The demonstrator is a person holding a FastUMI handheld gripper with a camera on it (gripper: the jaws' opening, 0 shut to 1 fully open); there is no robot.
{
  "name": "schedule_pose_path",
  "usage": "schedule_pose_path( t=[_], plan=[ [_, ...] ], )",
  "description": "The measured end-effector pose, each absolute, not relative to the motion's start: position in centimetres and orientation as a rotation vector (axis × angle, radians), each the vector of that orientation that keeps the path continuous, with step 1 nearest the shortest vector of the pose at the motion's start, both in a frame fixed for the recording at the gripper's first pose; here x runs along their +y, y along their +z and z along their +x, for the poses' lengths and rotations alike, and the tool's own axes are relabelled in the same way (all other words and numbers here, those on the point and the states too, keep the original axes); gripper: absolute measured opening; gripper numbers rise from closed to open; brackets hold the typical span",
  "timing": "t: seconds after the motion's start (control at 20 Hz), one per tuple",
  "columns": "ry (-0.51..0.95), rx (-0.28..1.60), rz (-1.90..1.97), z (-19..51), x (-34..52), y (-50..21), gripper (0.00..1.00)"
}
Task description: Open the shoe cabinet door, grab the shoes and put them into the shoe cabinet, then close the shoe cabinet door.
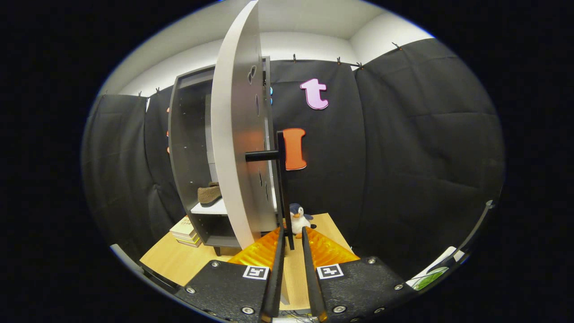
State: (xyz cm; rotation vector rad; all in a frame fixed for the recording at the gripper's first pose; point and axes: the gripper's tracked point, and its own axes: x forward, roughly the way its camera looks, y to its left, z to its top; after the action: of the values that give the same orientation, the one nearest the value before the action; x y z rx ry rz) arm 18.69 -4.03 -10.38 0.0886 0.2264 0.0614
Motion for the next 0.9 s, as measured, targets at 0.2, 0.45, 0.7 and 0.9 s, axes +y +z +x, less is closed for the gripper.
schedule_pose_path(
  t=[0.2,0.45,0.7,0.9],
  plan=[
    [0.119,0.222,0.097,18.3,-1.8,-9.8,0.25],
    [0.197,0.206,0.117,17.7,0.7,-10.2,0.25],
    [0.27,0.201,0.112,17.7,3.2,-10.4,0.3],
    [0.336,0.193,0.09,17.9,5.8,-10.3,0.37]
  ],
)
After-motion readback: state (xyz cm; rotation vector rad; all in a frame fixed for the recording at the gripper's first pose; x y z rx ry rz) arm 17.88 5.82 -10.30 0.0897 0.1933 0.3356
